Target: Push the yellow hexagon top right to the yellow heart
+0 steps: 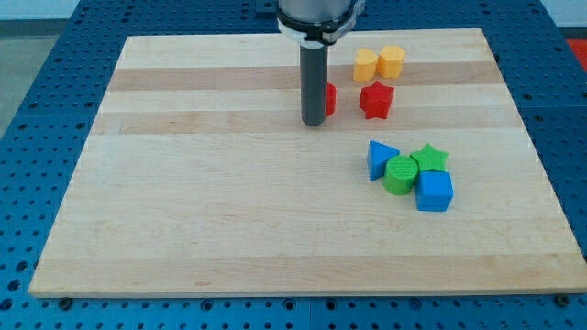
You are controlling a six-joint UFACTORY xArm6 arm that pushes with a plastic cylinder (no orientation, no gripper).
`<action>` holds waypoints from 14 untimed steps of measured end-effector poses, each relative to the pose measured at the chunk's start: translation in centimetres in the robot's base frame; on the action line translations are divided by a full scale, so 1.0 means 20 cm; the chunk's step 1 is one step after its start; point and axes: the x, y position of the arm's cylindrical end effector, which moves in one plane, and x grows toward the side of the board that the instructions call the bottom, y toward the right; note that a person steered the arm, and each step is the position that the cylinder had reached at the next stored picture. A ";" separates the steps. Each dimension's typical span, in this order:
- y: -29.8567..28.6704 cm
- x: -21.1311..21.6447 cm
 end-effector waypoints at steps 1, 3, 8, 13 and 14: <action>0.09 0.03; 0.49 0.03; 0.76 -0.53; 0.37 -0.57; 0.31 -0.57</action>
